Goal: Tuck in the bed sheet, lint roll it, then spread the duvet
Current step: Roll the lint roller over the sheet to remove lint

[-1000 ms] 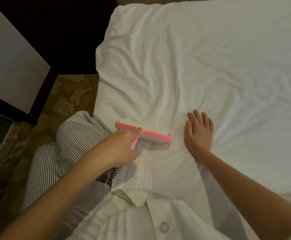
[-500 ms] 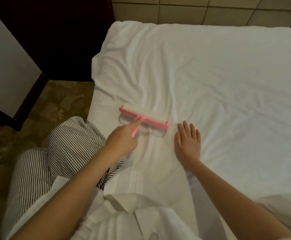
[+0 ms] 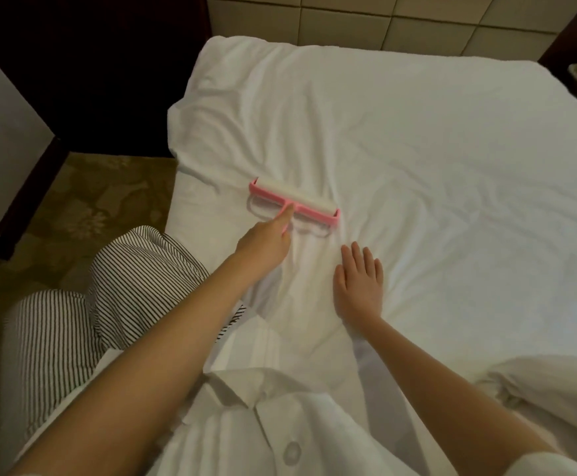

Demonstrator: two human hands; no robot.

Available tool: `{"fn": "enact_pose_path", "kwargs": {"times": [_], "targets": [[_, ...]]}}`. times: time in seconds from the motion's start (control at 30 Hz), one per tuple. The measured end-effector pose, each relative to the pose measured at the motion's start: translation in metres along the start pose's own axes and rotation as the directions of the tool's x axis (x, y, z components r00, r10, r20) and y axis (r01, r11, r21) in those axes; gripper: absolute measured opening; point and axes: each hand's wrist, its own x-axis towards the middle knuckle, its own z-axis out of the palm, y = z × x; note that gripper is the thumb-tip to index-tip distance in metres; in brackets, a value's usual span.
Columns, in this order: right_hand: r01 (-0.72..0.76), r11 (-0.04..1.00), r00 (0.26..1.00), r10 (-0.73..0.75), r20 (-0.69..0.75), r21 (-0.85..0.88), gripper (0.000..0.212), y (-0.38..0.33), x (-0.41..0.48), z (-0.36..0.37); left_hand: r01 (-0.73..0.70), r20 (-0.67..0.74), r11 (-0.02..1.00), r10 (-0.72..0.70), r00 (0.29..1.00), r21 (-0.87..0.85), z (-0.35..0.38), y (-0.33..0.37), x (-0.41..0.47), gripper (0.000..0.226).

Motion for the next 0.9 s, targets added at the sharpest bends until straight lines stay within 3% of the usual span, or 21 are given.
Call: {"fn": "enact_pose_path", "kwargs": {"times": [0.23,0.37,0.53,0.73,0.83,0.9], "targets": [[-0.02,1.0,0.999,0.021,-0.043,0.024,0.052,-0.008,-0.006,0.0,-0.018,0.269,0.971,-0.047,0.962,0.237,-0.028,-0.032,-0.086,0.047],[-0.033,0.999,0.999,0.033,-0.013,0.002,0.049,-0.008,-0.005,-0.005,-0.045,0.18,0.973,0.003,0.984,0.226,-0.027,-0.02,-0.044,0.053],[-0.019,1.0,1.0,0.018,0.019,0.023,0.049,0.0,-0.009,-0.012,-0.073,0.162,0.994,0.06,0.985,0.077,-0.008,-0.005,0.021,0.075],[-0.162,0.978,0.976,0.178,-0.123,0.131,0.046,0.024,0.022,-0.043,-0.071,0.01,0.997,0.071,0.997,-0.031,-0.034,0.004,-0.018,0.076],[-0.212,0.976,0.967,0.217,-0.132,0.052,0.048,0.058,0.043,-0.053,-0.073,0.108,0.997,0.075,0.991,-0.028,-0.031,0.007,-0.048,0.076],[-0.267,0.963,0.958,0.268,-0.1,0.028,0.049,0.072,0.053,-0.051,-0.083,0.191,0.994,0.067,0.979,0.073,-0.017,0.011,-0.046,0.068]]}}
